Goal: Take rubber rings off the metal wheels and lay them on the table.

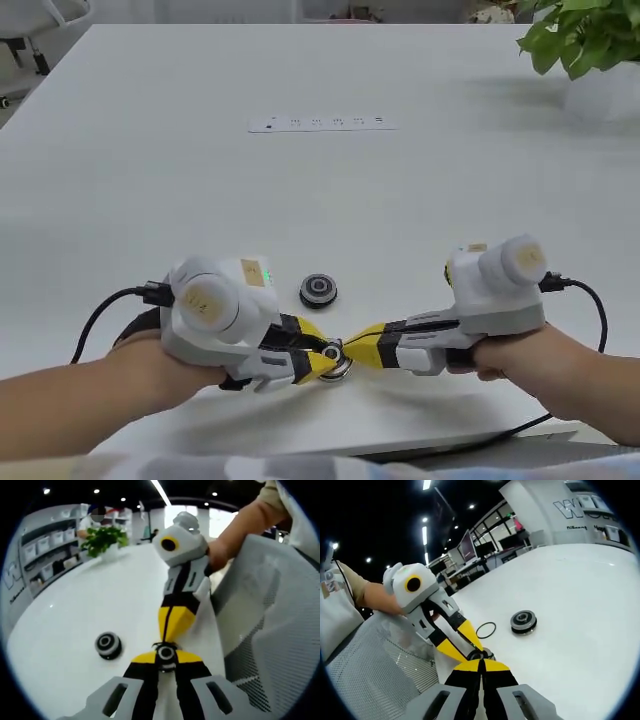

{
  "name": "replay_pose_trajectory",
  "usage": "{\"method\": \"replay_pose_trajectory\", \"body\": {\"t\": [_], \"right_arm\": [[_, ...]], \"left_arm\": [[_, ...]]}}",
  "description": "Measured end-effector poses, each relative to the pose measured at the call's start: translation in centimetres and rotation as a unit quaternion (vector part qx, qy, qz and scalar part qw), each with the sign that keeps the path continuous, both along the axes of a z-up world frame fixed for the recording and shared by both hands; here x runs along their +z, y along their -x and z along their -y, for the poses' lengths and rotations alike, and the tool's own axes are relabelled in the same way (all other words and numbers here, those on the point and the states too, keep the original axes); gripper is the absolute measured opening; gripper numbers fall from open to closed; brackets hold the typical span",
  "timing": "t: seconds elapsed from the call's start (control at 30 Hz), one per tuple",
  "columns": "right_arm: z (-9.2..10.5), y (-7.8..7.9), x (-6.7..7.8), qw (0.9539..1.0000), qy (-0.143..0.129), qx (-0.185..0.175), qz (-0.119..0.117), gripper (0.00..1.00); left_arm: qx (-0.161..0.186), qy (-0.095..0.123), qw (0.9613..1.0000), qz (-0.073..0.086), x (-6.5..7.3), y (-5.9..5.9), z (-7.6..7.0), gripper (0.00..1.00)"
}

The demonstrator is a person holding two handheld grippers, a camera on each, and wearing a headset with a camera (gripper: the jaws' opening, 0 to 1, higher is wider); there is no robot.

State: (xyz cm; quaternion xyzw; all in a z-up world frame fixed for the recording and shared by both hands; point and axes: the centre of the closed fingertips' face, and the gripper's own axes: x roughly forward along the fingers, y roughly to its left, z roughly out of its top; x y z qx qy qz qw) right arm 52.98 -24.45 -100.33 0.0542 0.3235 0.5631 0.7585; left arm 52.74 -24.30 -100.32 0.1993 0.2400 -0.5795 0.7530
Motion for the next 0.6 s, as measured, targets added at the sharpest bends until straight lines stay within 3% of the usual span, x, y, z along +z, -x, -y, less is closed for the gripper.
{"method": "replay_pose_trajectory", "body": {"t": [0.6], "right_arm": [[-0.73, 0.44, 0.34, 0.9998, -0.013, 0.017, 0.000, 0.00]], "left_arm": [[-0.003, -0.003, 1.0000, 0.004, 0.00, 0.04, 0.01, 0.12]]}}
